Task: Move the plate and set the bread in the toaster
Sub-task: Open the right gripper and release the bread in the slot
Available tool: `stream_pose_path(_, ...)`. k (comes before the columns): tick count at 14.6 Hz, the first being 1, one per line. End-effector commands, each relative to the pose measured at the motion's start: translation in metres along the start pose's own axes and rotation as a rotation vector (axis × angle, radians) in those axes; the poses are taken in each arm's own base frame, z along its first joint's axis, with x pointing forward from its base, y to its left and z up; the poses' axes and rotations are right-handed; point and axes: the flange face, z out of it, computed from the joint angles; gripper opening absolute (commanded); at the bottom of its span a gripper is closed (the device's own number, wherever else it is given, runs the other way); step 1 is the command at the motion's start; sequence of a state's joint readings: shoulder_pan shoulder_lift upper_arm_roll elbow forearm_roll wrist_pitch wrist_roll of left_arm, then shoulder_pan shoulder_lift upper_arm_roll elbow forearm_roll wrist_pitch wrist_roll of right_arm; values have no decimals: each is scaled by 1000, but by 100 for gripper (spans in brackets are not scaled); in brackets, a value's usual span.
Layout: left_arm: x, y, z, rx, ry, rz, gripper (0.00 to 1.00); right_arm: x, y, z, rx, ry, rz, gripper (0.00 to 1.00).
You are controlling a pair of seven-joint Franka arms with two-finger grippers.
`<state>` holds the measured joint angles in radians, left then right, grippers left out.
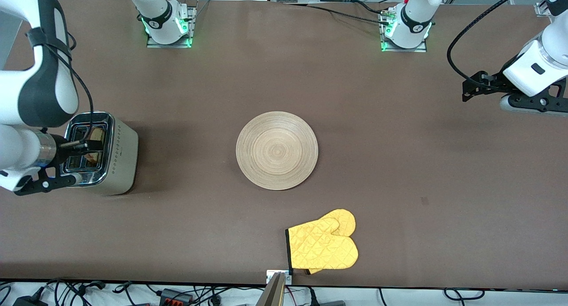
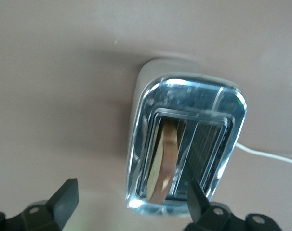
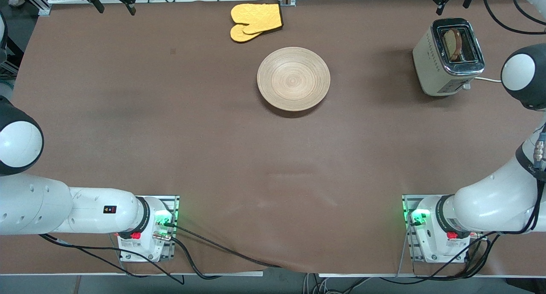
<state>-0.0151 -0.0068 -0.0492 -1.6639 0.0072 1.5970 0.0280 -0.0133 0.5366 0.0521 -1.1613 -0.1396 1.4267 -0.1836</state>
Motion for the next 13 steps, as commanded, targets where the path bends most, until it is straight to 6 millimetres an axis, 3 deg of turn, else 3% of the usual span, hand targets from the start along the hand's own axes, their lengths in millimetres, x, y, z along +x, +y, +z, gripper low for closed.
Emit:
stream_pose_path(1, 2, 0, -5, 25, 0, -5, 100, -35, -2, -40, 23, 13, -9, 100)
stream_pose_path(3, 2, 0, -5, 25, 0, -5, 100, -50, 1, -57, 23, 27, -2, 100)
stream_pose_path(9, 3, 0, -6, 25, 1, -5, 100, -62, 21, -58, 40, 5, 31, 100)
stream_pose_path(13, 3, 1, -10, 25, 11, -2, 100, -65, 5, -68, 16, 34, 16, 100)
